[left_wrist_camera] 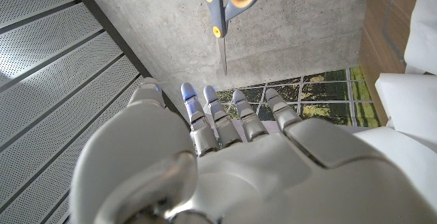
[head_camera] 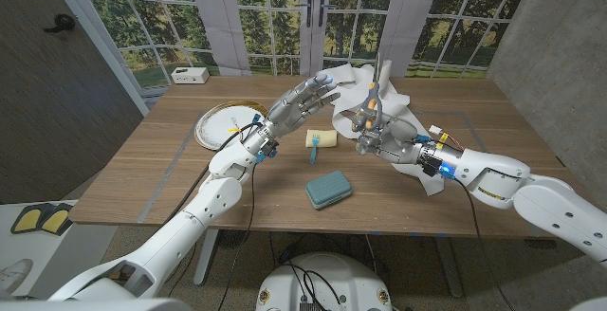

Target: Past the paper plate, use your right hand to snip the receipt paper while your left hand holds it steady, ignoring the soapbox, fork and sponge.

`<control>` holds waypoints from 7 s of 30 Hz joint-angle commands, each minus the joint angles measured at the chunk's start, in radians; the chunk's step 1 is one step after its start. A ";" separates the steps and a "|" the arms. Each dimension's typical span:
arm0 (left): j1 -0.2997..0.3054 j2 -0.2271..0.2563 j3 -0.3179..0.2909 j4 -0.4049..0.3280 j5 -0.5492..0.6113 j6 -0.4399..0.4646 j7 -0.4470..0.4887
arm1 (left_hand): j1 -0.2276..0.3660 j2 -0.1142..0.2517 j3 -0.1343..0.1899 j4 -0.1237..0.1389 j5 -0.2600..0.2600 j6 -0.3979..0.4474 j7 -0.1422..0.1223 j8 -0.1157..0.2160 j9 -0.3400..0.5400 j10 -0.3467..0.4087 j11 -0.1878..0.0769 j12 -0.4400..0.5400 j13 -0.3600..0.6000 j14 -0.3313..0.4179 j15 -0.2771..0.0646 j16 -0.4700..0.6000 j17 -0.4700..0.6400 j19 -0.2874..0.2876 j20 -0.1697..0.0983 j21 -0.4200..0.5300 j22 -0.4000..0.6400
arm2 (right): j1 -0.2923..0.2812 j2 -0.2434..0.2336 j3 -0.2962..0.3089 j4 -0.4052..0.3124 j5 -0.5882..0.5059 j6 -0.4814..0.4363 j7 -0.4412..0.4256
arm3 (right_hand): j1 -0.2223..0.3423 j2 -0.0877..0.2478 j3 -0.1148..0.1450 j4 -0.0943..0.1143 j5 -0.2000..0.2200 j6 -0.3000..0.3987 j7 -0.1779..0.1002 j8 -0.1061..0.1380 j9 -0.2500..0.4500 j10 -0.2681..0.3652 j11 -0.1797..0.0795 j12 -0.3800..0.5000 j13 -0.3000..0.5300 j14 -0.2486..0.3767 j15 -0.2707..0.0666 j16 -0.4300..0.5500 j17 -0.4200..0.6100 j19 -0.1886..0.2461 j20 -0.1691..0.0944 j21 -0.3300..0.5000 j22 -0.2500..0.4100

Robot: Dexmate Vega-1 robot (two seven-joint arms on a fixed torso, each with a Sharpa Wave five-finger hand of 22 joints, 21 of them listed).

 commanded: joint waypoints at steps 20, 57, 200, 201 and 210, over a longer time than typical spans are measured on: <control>0.030 0.018 -0.005 -0.035 0.004 -0.002 0.029 | 0.004 0.023 0.010 0.000 0.008 0.039 0.008 0.002 0.002 0.039 0.002 0.011 -0.007 0.041 -0.123 0.018 -0.001 0.003 -0.011 0.005 0.002 | 0.004 0.102 -0.029 0.040 0.023 0.100 0.050 | -0.080 -0.006 -0.068 0.043 0.039 0.026 0.042 -0.063 -0.132 -0.008 -0.006 -0.041 -0.067 0.007 0.000 -0.028 -0.013 0.062 -0.077 -0.089 0.003; 0.028 0.028 -0.012 -0.030 -0.008 0.004 0.022 | 0.011 0.047 0.018 0.001 0.010 0.092 0.017 -0.003 0.000 0.086 -0.002 0.021 -0.020 0.084 -0.139 0.025 -0.004 0.009 -0.014 0.005 0.001 | 0.007 0.154 -0.049 0.042 0.000 0.170 0.018 | -0.001 0.031 -0.116 0.029 0.048 -0.035 0.095 -0.466 -0.497 0.086 -0.009 -0.007 -0.075 0.079 -0.001 -0.050 -0.006 0.133 -0.099 -0.179 0.013; 0.019 0.077 0.055 -0.093 0.157 -0.045 0.203 | -0.084 0.040 -0.040 0.030 -0.022 0.101 0.054 -0.034 -0.002 -0.014 0.011 0.035 0.048 0.039 -0.092 0.029 0.050 -0.004 0.046 0.007 0.006 | 0.013 0.059 -0.042 -0.006 -0.120 0.204 0.008 | 0.259 0.256 -0.276 0.020 0.025 0.108 -0.019 -0.281 -0.597 -0.222 0.101 -0.908 -0.978 -0.219 -0.002 -0.258 -0.649 0.076 -0.120 -0.359 0.021; 0.021 0.078 0.055 -0.095 0.157 -0.045 0.204 | -0.084 0.040 -0.040 0.030 -0.022 0.102 0.053 -0.034 -0.002 -0.014 0.011 0.035 0.048 0.040 -0.092 0.030 0.050 -0.004 0.046 0.007 0.006 | 0.014 0.058 -0.042 -0.006 -0.119 0.203 0.009 | 0.261 0.256 -0.275 0.019 0.022 0.105 -0.018 -0.272 -0.581 -0.196 0.091 -0.898 -0.969 -0.216 -0.002 -0.253 -0.645 0.076 -0.119 -0.358 0.021; 0.031 0.086 0.051 -0.105 0.158 -0.049 0.209 | -0.083 0.042 -0.039 0.029 -0.022 0.108 0.054 -0.034 -0.002 -0.011 0.016 0.036 0.049 0.044 -0.091 0.032 0.050 -0.003 0.047 0.007 0.006 | 0.027 0.047 -0.051 -0.003 -0.126 0.204 0.043 | 0.228 0.251 -0.288 0.034 0.004 0.131 -0.034 -0.164 -0.445 -0.206 0.104 -0.903 -0.917 -0.256 0.007 -0.252 -0.629 0.054 -0.108 -0.359 0.022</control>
